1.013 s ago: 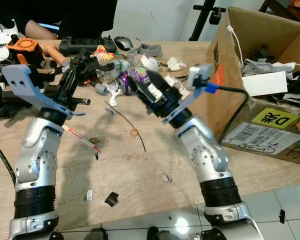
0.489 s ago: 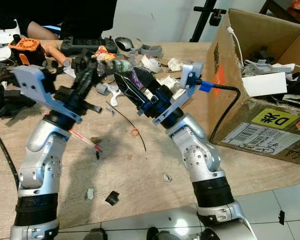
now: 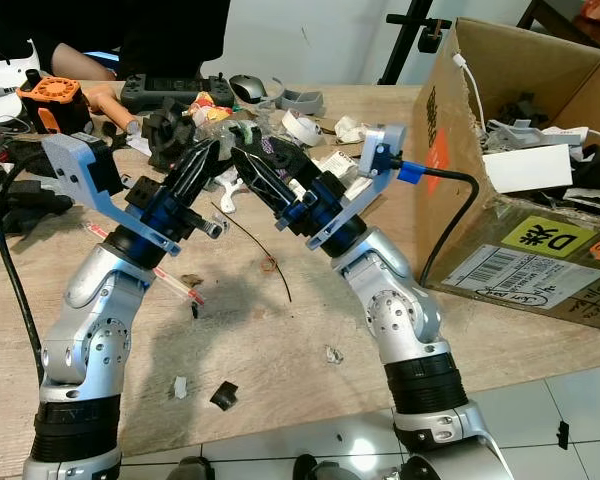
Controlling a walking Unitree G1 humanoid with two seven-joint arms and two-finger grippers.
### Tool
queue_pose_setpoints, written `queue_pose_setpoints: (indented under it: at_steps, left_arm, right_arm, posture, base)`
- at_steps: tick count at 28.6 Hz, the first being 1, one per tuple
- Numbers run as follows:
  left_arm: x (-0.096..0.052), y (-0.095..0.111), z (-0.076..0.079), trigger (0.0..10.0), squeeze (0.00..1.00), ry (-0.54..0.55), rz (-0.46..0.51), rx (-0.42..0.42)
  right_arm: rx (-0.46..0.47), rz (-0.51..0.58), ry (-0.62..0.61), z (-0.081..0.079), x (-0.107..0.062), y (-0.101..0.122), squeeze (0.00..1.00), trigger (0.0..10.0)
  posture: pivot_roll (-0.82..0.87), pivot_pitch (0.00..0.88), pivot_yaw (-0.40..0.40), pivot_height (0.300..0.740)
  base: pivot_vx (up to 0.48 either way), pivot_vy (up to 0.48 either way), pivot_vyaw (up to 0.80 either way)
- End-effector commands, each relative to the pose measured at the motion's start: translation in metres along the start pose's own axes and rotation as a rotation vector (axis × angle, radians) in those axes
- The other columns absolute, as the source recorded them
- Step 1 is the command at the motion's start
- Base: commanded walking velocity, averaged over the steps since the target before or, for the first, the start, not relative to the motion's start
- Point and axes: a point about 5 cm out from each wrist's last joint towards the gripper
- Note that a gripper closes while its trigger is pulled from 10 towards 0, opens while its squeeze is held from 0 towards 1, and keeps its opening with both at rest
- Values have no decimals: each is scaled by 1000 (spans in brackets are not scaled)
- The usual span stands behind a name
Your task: Picking trash to rubbish bin
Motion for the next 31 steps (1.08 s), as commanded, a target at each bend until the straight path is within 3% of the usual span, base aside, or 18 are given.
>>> queue_pose_setpoints:
  at_steps: [1, 9, 10, 11, 12, 15, 31]
  left_arm:
    - [-1, -3, 10, 0, 0, -42, -3, -35]
    - [4, -7, 19, 0, 0, -75, -11, -65]
    - [4, -7, 20, 0, 0, -79, -12, -65]
    - [4, -7, 20, 0, 0, -81, -12, -68]
    - [4, -6, 21, 0, 0, -83, -10, -71]
    - [7, -6, 19, 0, 0, -84, -8, -74]
    - [7, -4, 17, 0, 0, -85, 0, -75]
  right_arm:
    - [30, 1, 10, 0, -2, -1, 0, 10000]
    - [62, -39, 81, -8, 1, -7, 0, 10000]
    - [66, -45, 86, -9, 1, -9, 0, 9137]
    - [68, -48, 90, -9, 0, -10, 0, 4118]
    - [73, -47, 91, -10, 0, -10, 0, 0]
    - [82, -41, 80, -7, -1, -8, 0, 0]
    - [72, 3, 66, -4, -2, -1, 0, 0]
  posture:
    - [74, 169, -82, 740]
    - [80, 183, -82, 740]
    - [78, 183, -77, 740]
    - [77, 176, -75, 740]
    - [76, 148, -72, 740]
    - [79, 178, -72, 740]
    - [81, 145, -75, 740]
  base:
    - [0, 0, 0]
    - [0, 0, 0]
    - [0, 0, 0]
    - [0, 0, 0]
    - [0, 0, 0]
    - [0, 0, 0]
    - [0, 0, 0]
Point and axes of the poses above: a point about 5 cm out from each wrist's last joint towards the gripper, its own x axis pointing out of the wrist towards the gripper, its own y axis along the axis of the wrist's last joint, z = x × y, and after that the axes turned 14 degrees about x, right-handed
